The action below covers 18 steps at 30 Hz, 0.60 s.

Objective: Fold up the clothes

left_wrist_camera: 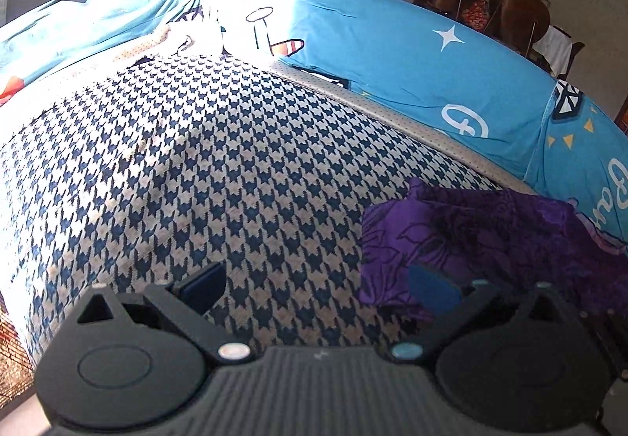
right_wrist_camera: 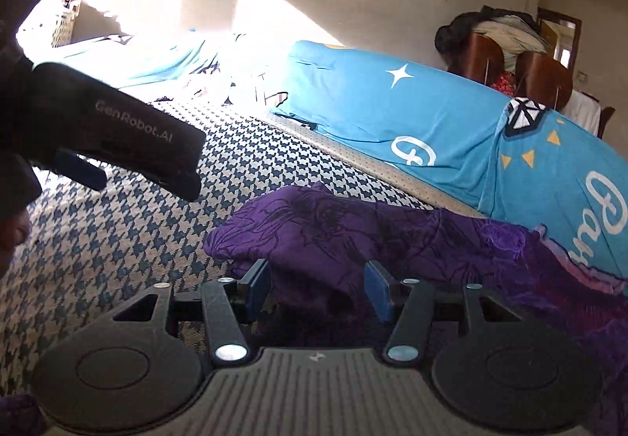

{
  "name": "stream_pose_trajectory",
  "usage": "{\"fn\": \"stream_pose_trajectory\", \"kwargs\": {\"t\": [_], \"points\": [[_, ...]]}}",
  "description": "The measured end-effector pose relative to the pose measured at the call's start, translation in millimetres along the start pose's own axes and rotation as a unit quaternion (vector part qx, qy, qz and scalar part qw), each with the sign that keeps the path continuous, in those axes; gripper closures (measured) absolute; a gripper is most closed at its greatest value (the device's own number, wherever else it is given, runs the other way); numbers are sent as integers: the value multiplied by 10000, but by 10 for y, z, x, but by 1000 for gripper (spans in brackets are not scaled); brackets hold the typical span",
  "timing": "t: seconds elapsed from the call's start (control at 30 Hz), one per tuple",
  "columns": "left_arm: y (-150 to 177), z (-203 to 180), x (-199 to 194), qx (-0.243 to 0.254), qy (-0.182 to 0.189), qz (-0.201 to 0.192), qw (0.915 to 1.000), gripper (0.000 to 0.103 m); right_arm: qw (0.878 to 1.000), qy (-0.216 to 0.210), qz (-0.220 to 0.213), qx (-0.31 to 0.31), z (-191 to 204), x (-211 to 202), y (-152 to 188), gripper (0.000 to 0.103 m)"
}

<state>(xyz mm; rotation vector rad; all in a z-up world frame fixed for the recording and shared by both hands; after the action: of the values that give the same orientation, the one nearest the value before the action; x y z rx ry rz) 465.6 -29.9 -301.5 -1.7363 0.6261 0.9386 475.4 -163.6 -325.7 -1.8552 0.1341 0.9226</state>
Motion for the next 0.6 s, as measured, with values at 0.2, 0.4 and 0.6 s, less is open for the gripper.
{"fn": "stream_pose_trajectory", "kwargs": {"t": [0.2,0.4,0.6], "points": [[-2,11,-13,-30,-47,-13,10000,0,9975,229,36,-662,97,245,0,51],[16,-62,-7,54,-67,-22,10000,0,9992,305,-64,-246,-39,320,-5,94],[46,-213,-55,258,-75,-124,9996,0,9874,868,-678,1134,-589,-119,-165,97]]}}
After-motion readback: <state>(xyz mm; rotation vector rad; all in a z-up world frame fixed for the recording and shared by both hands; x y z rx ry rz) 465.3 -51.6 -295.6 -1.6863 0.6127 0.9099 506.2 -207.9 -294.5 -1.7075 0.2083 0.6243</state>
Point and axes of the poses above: each gripper's, at about its wrist camera, not at the fingertips, and x roughly the way its jaws point, z to its left, y to its underside, the point moved 5 cm from there along x, roughly the way its jaws point, and after that the axes turned 10 degrees about z, right-handed, at the moved point
